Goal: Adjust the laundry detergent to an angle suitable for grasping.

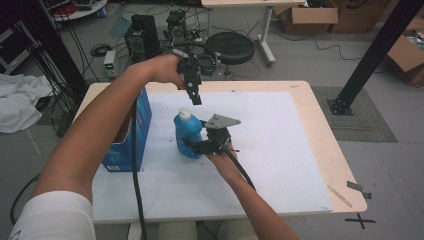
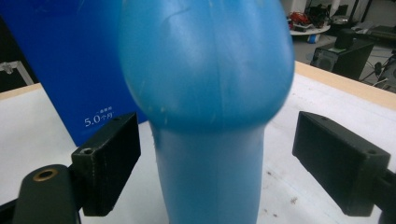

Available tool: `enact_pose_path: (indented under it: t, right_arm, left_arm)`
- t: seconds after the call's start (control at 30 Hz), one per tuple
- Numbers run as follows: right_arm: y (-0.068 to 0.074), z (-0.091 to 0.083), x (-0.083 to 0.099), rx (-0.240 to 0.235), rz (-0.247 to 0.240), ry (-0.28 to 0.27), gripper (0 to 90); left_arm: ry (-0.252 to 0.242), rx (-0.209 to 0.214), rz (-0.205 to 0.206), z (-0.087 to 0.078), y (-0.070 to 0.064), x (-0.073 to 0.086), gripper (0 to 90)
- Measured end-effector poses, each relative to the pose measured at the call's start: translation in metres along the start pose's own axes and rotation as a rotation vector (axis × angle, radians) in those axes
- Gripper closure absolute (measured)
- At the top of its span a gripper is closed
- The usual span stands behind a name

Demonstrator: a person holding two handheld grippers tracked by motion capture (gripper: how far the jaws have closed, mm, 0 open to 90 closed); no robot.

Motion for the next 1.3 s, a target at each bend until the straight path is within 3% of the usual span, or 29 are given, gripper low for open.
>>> enact_pose_path:
  t: [0.5, 0.9, 1.3]
  right_arm:
    - [-0.001, 0.013, 0.001, 0.011, 0.007, -0.017, 15.4]
    - [-0.002, 0.012, 0.0, -0.021, 0.016, -0.028, 26.2]
    - [-0.002, 0.01, -0.001, -0.026, 0.012, -0.029, 30.2]
  left_arm:
    - [0.004, -0.002, -0.004, 0.0, 0.001, 0.002, 20.3]
    - [0.01, 0.001, -0.003, 0.002, 0.0, 0.0, 20.6]
    - [0.014, 0.0, -0.004, 0.002, 0.0, -0.002, 20.6]
Point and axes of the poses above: each handheld gripper's, and its own axes: z roughly forward along the jaws, x roughly out of its underside, y roughly to its left, the point moved 1 cm from there along z, roughly forward along the jaws, and after that the axes turned 3 degrees about -y, right-handed, at the moved point
